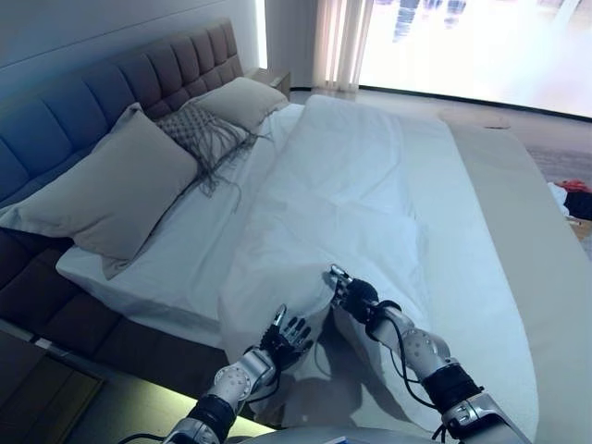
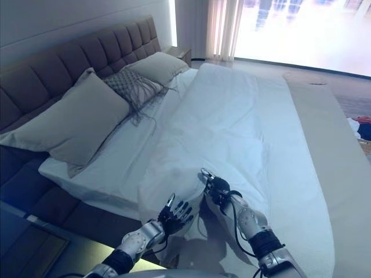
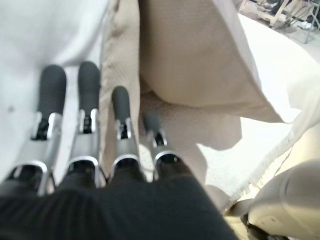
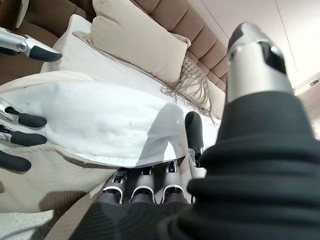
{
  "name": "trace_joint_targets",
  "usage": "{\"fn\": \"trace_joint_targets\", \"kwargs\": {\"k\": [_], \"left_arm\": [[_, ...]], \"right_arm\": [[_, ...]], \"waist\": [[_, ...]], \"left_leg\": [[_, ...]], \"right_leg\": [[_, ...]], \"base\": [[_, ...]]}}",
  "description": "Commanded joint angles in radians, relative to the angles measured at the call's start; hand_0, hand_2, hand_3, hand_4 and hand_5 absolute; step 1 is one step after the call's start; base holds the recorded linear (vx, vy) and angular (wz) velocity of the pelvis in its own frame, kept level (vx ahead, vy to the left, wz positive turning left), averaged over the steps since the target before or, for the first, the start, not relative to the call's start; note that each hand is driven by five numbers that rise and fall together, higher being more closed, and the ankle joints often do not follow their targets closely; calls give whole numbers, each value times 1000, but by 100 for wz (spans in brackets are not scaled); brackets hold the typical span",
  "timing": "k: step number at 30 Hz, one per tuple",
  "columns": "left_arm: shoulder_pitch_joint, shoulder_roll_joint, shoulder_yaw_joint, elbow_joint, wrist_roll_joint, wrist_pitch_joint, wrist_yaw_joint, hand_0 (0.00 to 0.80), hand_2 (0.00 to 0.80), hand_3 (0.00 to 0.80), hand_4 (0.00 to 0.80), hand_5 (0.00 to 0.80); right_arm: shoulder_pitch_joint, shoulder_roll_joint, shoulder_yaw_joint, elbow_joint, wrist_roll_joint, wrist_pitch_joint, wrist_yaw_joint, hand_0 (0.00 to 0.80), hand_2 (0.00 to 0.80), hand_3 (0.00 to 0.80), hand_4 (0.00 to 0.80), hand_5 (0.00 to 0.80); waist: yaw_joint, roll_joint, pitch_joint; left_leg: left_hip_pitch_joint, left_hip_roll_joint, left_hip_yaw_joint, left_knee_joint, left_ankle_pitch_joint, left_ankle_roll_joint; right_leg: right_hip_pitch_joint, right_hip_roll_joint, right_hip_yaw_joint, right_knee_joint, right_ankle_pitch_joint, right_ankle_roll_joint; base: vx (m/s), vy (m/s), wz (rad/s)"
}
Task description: Make the bed neatly
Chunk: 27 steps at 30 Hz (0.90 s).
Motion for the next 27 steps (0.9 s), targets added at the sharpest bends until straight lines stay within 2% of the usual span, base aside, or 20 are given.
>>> {"fn": "trace_joint_targets", "kwargs": {"k": [1, 7, 12, 18, 20, 27], "left_arm": [[-103, -23, -28, -1, -6, 19, -33, 0, 0, 0, 0, 0], [-111, -59, -90, 6, 0, 36, -4, 0, 0, 0, 0, 0], [-176, -92, -112, 40, 27, 15, 41, 0, 0, 0, 0, 0], [-372, -146, -104, 102, 29, -69, 112, 0, 0, 0, 0, 0], [-439, -157, -80, 132, 36, -92, 108, 0, 0, 0, 0, 0], [-524, -166, -27, 185, 23, -149, 118, 0, 0, 0, 0, 0]], "right_arm": [[-17, 22, -46, -96, 23, -85, 5, 0, 0, 0, 0, 0], [-34, 41, -29, -140, 23, -106, -10, 0, 0, 0, 0, 0], [-98, 45, -13, -183, 22, -124, -30, 0, 0, 0, 0, 0], [-295, 30, -1, -224, 28, -137, -98, 0, 0, 0, 0, 0], [-367, 11, -12, -226, 37, -117, -98, 0, 0, 0, 0, 0], [-430, -4, -14, -214, 24, -103, -58, 0, 0, 0, 0, 0]], "waist": [[16, -11, -28], [10, -18, -7], [4, -22, 34], [-18, -16, 120], [-33, -11, 158], [-65, 2, 200]], "left_leg": [[-68, 64, -26, 91, 23, 36], [-74, 62, -26, 94, 22, 35], [-113, 65, -34, 95, 32, 34], [-225, 51, -56, 65, 70, 36], [-255, 44, -59, 56, 85, 36], [-295, 36, -42, 52, 101, 35]], "right_leg": [[-53, -88, -16, 59, 60, 13], [-64, -86, -8, 68, 62, 21], [-98, -81, 1, 70, 73, 28], [-194, -77, 9, 62, 91, 31], [-223, -77, 12, 64, 94, 27], [-267, -83, 24, 68, 98, 22]], "base": [[41, -21, 1], [13, -32, 0], [-85, -72, 1], [-310, 5, 1], [-284, 87, 3], [-107, 65, -1]]}}
